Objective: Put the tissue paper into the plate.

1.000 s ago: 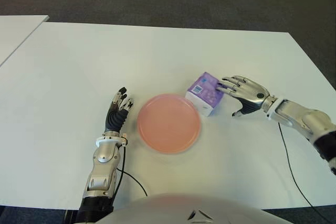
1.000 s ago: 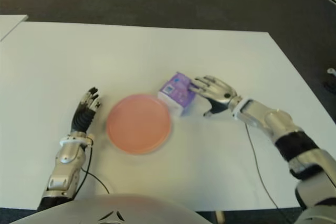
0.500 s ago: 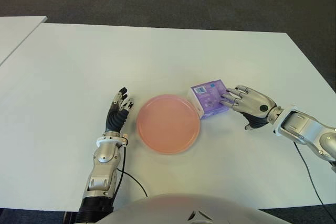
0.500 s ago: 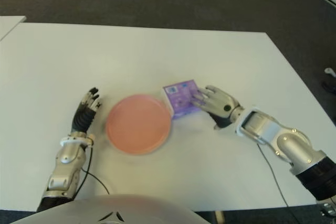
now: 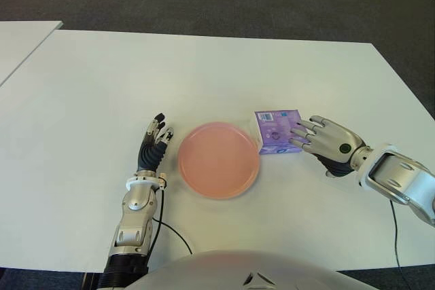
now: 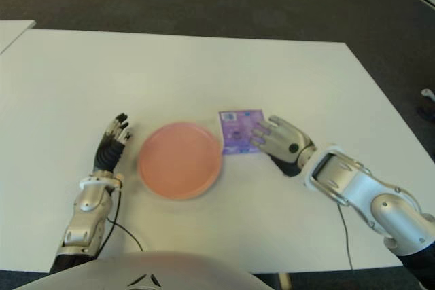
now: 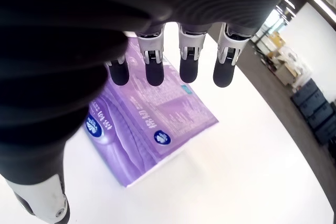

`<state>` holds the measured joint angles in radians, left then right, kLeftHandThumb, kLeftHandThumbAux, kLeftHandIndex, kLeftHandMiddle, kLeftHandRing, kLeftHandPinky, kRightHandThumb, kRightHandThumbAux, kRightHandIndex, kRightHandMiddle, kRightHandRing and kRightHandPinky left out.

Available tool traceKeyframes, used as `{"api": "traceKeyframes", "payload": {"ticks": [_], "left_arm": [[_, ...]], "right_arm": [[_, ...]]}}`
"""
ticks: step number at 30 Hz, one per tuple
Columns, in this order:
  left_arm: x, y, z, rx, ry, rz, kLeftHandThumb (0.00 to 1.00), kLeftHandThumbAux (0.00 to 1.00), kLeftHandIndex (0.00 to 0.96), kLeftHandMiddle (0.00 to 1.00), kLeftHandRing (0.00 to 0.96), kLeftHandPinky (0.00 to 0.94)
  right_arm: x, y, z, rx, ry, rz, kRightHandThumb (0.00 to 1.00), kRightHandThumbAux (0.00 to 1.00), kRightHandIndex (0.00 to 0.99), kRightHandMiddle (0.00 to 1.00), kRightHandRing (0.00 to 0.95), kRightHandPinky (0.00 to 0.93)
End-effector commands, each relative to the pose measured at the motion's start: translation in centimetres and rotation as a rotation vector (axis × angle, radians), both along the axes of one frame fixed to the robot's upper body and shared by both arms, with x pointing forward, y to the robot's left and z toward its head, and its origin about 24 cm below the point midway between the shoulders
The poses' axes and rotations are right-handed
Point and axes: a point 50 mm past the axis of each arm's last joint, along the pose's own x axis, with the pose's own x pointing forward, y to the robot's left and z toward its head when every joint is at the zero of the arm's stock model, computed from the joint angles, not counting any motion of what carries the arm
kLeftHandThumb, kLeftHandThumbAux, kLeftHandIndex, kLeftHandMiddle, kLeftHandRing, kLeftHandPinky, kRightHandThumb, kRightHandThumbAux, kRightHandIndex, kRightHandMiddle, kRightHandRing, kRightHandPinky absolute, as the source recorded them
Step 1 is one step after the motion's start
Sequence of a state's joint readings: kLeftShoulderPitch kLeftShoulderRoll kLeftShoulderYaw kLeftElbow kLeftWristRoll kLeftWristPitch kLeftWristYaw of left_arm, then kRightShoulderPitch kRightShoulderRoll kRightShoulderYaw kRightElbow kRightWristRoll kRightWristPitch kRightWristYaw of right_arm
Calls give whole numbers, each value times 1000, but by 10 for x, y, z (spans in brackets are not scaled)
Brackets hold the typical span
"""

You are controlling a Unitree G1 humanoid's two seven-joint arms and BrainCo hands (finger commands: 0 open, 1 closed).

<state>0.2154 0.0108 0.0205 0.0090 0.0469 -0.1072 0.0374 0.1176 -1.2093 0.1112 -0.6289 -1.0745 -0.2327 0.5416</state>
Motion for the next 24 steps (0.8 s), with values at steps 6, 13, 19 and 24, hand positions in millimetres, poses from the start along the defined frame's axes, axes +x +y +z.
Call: {"api": "traceKeyframes", "payload": {"ticks": [6,13,19,24], "left_arm": [[-4,0,-10,-6,64,11,0,497,0,0,0,0],[-4,0,-10,-9,58,8,0,494,0,0,0,0],[-3,1,-9,-5,61,11,0,493,0,0,0,0],[-3,1,-10,-5,67,13,0,494,0,0,0,0]], "right_arm": [[-4,2,-5,18,23,-13,0,696,0,0,0,0],[-3,4,-5,74,-29,6,0,685,0,0,0,0],[0,1,-6,206,-109,-2,2,669,0,30,1,26],[6,-4,-7,357,-192,-18,36,656,0,47,11,32]]}}
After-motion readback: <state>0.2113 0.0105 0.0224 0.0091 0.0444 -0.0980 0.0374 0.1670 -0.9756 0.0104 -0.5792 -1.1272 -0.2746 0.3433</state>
